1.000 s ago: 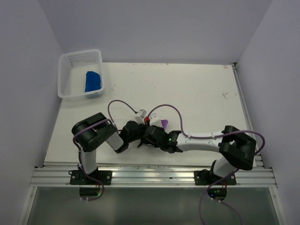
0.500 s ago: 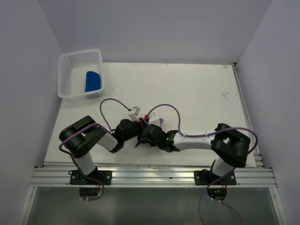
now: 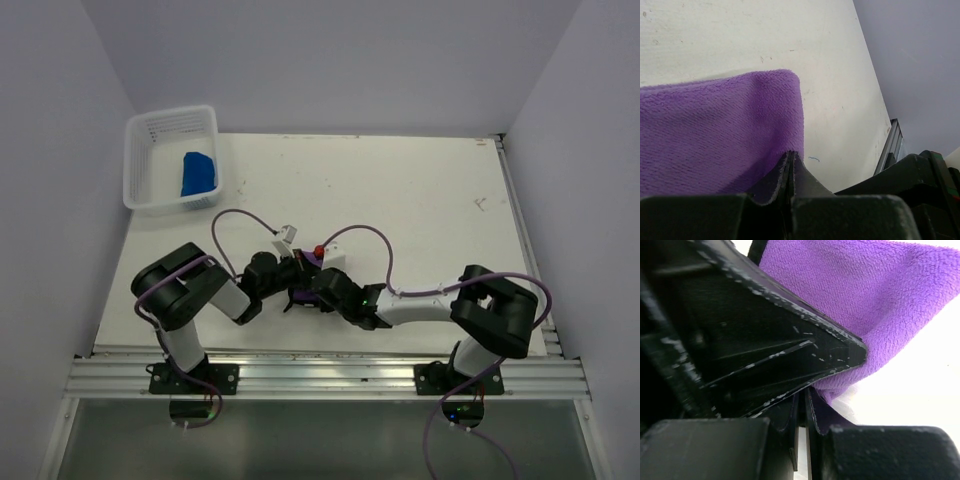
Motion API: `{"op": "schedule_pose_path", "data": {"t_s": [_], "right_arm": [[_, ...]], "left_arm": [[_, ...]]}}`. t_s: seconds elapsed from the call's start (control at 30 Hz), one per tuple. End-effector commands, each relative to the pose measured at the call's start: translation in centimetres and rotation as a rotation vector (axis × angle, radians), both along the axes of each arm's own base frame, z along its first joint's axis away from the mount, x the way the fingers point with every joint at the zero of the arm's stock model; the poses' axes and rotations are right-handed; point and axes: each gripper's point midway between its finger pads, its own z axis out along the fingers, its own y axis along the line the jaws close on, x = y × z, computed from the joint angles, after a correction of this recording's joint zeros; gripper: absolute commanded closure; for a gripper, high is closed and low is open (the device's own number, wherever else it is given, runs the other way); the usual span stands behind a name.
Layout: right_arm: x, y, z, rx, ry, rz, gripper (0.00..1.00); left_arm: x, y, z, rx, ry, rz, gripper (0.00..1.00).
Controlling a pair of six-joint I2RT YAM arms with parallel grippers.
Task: Roll the towels
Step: Roll the towel
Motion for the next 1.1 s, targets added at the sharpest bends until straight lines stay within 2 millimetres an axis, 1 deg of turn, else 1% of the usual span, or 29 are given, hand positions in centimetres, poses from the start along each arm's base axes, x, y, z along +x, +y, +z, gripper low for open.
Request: {"op": "schedule_pose_path", "data": {"t_s": [0.0,0.1,0.23,0.27,0.3,0.33,0.37,0.4,0.5,0.6,0.63,0.7,0.73,0.77,0.83,0.93,1.07], "right_arm": [[-1.4,-1.3,-2.2,-0.044,0.048,0.032,1.0],[-1.4,-1.8,-2.2,-0.072,0.033,0.041,1.0],[-1.5,-1.8,-2.4,-0.078,0.03,0.051,1.0],[-1.5,-1.8,-2.4,-0.078,0.028,0.054,1.0],[-1.6,-1.8,-2.4,-0.076,0.028,0.055,1.0],[-1.6,-1.9,-2.4,-0.077,0.021,0.054,1.0],[-1.6,-1.9,-2.4,-0.078,0.019,0.055,1.0],[-1.7,-1.9,-2.4,-0.079,0.017,0.054,1.0],[-1.6,-2.1,-2.3,-0.081,0.013,0.05,0.99],[-1.6,-2.3,-2.3,-0.083,0.01,0.043,0.99],[-1.6,-2.3,-2.3,-0.08,0.011,0.039,0.99],[-1.5,-2.3,-2.2,-0.079,0.008,0.034,0.99],[-1.5,-2.4,-2.2,-0.078,0.01,0.029,0.99],[-1.5,-2.4,-2.2,-0.08,0.01,0.028,0.99],[-1.5,-2.5,-2.3,-0.083,0.011,0.021,0.99],[-1.3,-2.5,-2.1,-0.096,0.01,0.019,0.99],[-1.3,-2.5,-2.0,-0.098,0.01,0.016,0.99]], "left_arm": [[-0.3,-1.9,2.5,-0.123,-0.041,-0.085,1.0],[-0.3,-2.1,2.9,-0.139,-0.046,-0.095,1.0],[-0.1,-2.6,3.9,-0.161,-0.076,-0.116,1.0],[-0.3,-2.8,4.0,-0.164,-0.077,-0.138,1.0],[-0.4,-3.1,3.7,-0.159,-0.068,-0.151,0.99],[-0.2,-3.3,3.7,-0.16,-0.067,-0.159,0.94],[-0.3,-3.4,3.0,-0.15,-0.051,-0.167,0.84],[-0.4,-3.5,2.6,-0.141,-0.045,-0.171,0.8],[-0.3,-3.2,1.4,-0.102,-0.038,-0.164,0.58],[-0.1,-3.0,0.9,-0.064,-0.049,-0.162,0.55],[-0.1,-2.9,0.4,-0.04,-0.039,-0.157,0.55],[0.2,-2.7,0.6,-0.019,-0.063,-0.144,0.52],[0.4,-2.6,0.1,0.005,-0.05,-0.138,0.51],[0.5,-2.6,0.3,0.013,-0.059,-0.138,0.5],[0.8,-2.5,-0.1,0.054,-0.067,-0.138,0.5],[0.9,-2.5,-0.1,0.074,-0.083,-0.149,0.5],[0.8,-2.9,0.4,0.079,-0.103,-0.182,0.39]]}}
